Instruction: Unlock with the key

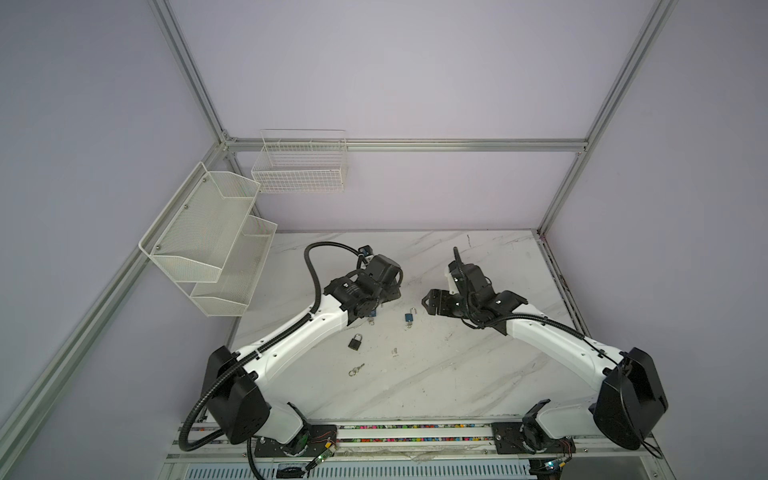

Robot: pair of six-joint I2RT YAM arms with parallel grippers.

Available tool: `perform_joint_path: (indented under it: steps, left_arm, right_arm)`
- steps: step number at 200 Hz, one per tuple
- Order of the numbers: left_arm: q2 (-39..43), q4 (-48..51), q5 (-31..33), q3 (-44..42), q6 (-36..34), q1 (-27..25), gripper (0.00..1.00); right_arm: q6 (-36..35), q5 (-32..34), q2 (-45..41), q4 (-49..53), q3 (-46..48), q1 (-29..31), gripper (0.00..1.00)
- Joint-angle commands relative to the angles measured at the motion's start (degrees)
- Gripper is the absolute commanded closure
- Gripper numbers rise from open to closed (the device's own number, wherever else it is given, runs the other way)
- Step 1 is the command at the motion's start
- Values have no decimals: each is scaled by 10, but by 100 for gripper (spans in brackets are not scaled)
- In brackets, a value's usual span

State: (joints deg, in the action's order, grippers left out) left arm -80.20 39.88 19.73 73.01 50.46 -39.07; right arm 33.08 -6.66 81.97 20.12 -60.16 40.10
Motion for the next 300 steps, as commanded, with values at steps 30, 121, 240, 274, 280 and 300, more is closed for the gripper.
perform_joint_path:
  steps: [30,121,240,274,280,300]
  left_arm:
    - [152,-16,-46,-133,-61,83,41]
    - [271,13,-99,-239,-63,219,41]
    - [318,16,-152,-301,-57,340,40]
    - [320,22,-166,-311,-48,362,40]
    - [323,25,-166,-312,-48,366,40]
    - [328,26,-172,-313,-49,374,40]
  right_arm:
    - [126,95,89,-19,-35,144,18]
    - [199,166,291,18,-183,278,18]
    - [184,214,442,143,-333,325,15]
    - [177,246,459,200,-355,339,14]
    - [176,249,457,206,-353,341,14]
    - [172,243,458,220,-343,342,13]
